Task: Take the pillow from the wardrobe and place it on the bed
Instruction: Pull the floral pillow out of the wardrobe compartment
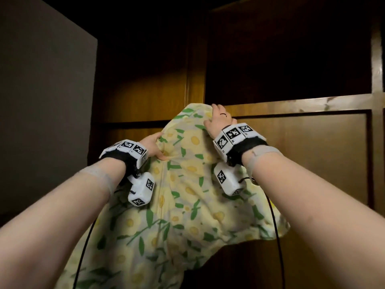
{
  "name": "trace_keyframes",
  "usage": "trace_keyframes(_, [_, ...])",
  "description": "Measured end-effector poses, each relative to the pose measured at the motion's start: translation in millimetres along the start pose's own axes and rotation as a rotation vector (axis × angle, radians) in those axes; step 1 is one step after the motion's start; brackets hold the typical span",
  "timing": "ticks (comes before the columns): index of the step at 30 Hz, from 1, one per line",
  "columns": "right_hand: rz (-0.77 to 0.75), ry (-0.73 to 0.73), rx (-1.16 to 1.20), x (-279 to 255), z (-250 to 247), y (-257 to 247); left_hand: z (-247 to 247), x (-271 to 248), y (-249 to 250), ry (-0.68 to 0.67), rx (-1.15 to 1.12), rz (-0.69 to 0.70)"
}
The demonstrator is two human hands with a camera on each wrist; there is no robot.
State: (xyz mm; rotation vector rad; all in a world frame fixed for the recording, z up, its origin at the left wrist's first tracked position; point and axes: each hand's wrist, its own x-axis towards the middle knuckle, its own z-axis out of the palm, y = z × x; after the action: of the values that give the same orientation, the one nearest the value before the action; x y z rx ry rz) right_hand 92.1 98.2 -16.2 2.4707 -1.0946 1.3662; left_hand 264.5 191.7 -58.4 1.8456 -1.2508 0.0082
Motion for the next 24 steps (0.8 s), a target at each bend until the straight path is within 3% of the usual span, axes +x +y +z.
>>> trace_keyframes(3, [-0.059, -0.038, -0.157, 33.5, 21.4, -14.4, -7.6, 25.8, -13.9, -0.081, 0.012, 0.043])
trace_keyframes(8, [-0.139, -0.161, -0.401, 61.4, 46.0, -33.4, -15.2, 57.4, -30.7, -0.104, 0.017, 0.09])
trace_keyframes(17, [-0.214, -0.116, -0.635, 80.2, 32.7, -57.8, -21.3, 70.0, -37.0, -0.119, 0.032, 0.121])
trace_keyframes(24, [-0.232, -0.241, -0.816, 92.3, 27.8, -51.9, -16.0, 63.1, -26.5, -0.144, 0.023, 0.171])
